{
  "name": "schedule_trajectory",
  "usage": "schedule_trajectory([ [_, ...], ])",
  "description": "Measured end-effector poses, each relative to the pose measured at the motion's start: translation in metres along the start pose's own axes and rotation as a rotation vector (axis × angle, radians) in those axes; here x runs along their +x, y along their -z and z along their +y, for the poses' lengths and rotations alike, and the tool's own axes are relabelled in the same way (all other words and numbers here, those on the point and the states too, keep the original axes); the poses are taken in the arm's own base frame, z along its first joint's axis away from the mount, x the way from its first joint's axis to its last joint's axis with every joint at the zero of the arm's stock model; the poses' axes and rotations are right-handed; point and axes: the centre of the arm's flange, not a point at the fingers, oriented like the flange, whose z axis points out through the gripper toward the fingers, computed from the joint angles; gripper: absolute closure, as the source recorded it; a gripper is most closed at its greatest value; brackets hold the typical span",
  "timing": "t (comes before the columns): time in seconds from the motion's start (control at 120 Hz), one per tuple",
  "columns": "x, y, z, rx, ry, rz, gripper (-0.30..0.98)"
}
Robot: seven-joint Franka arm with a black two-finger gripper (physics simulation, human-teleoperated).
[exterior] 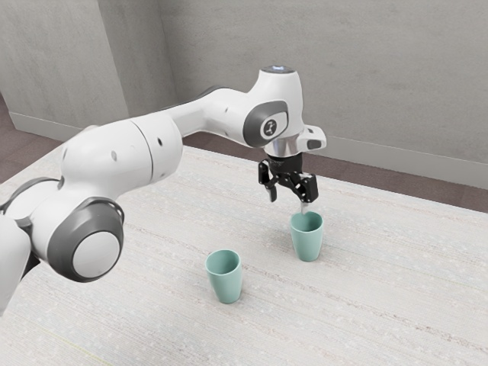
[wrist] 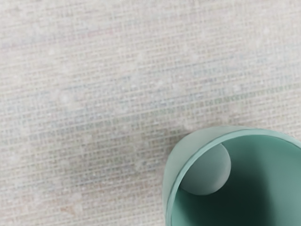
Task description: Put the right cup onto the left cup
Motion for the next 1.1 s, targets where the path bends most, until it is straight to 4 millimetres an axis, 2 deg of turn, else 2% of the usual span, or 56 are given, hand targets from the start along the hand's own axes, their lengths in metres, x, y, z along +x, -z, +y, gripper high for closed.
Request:
schedule_trajectory([
  [0.15,0.004,0.003,-0.001,0.000,0.007,0.018,0.00],
  [0.392,0.002,-0.028,0.000,0.002,0.012,-0.024,0.00],
  [0.825,0.004,-0.054,0.001,0.001,0.024,-0.023,0.01],
  [0.875,0.004,-0.054,0.001,0.001,0.026,-0.020,0.07],
  [1.017,0.004,-0.054,0.002,0.000,0.032,-0.015,0.41],
  [1.1,0.004,-0.054,0.005,0.001,0.031,-0.014,0.55],
])
